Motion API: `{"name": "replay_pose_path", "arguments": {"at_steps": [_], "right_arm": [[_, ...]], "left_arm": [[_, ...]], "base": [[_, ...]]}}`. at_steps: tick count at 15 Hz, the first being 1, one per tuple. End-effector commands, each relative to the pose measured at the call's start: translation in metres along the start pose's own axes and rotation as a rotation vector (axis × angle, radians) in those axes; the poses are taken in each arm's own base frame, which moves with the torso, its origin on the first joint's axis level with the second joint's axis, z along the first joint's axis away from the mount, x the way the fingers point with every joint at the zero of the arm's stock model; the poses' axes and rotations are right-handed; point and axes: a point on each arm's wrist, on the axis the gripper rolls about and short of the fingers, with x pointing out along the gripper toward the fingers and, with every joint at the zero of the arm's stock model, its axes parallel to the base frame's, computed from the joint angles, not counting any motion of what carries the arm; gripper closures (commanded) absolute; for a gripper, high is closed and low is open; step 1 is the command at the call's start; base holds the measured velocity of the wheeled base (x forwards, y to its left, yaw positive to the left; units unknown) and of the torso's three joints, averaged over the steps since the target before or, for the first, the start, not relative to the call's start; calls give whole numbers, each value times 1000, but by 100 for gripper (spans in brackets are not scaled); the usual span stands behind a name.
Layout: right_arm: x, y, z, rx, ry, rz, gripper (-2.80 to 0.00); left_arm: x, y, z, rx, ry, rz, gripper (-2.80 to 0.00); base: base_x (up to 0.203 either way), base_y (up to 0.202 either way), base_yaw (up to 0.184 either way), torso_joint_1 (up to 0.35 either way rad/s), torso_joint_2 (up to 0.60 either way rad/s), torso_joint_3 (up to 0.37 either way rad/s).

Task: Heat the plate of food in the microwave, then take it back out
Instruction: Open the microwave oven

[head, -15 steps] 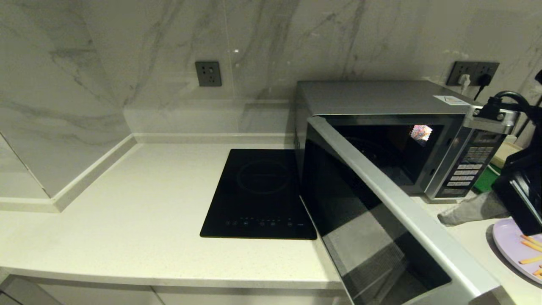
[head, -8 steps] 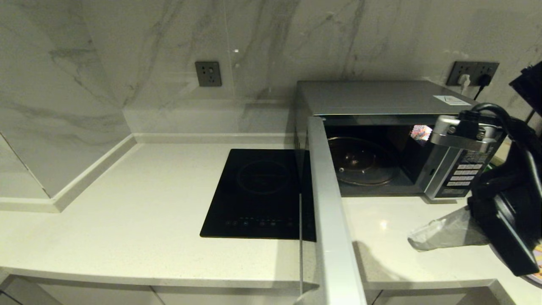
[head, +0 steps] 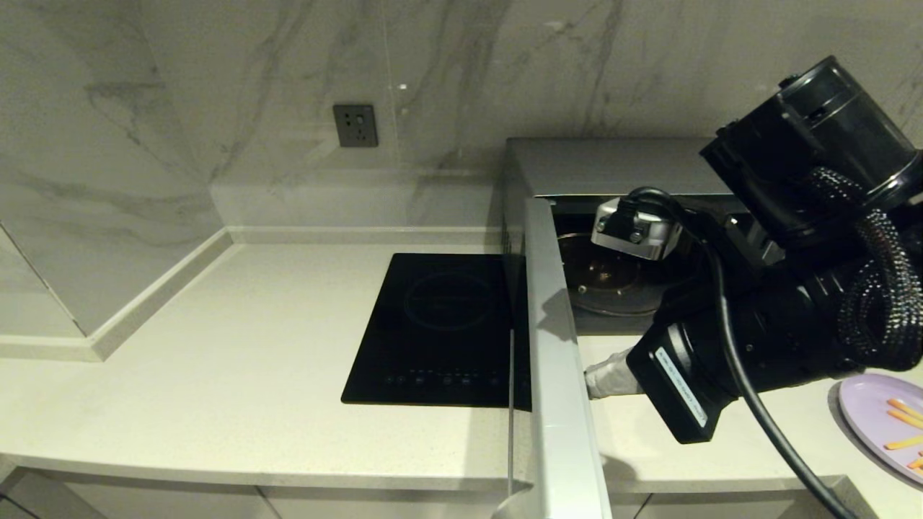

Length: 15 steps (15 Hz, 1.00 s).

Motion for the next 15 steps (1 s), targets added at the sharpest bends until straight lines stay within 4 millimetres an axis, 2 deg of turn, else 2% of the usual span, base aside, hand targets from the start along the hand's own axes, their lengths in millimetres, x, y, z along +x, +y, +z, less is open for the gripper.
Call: {"name": "replay_pose_path", "arguments": {"at_steps": [1, 9, 10, 12, 14, 15], "right_arm": [[8, 3, 2, -8, 19, 7, 0], [4, 3, 1, 33, 14, -5, 0], [2, 2, 0, 62, 13, -48, 0], [-3, -1, -11, 147, 67, -283, 0], [-10, -2, -20, 328, 75, -436, 0], [-20, -5, -26, 418, 72, -512, 0]], "left_arm": [[0, 0, 0, -1, -1, 1, 0], [0, 0, 0, -1, 1, 1, 0], [0, 0, 0, -1, -1, 1, 0], [0, 0, 0, -1, 0, 1, 0], [0, 0, 0, -1, -1, 1, 0], [0, 0, 0, -1, 1, 1, 0]], "base": [[0, 0, 0, 0, 0, 0], [0, 0, 0, 0, 0, 0], [0, 0, 0, 0, 0, 0], [0, 0, 0, 0, 0, 0], [0, 0, 0, 0, 0, 0], [0, 0, 0, 0, 0, 0]]}}
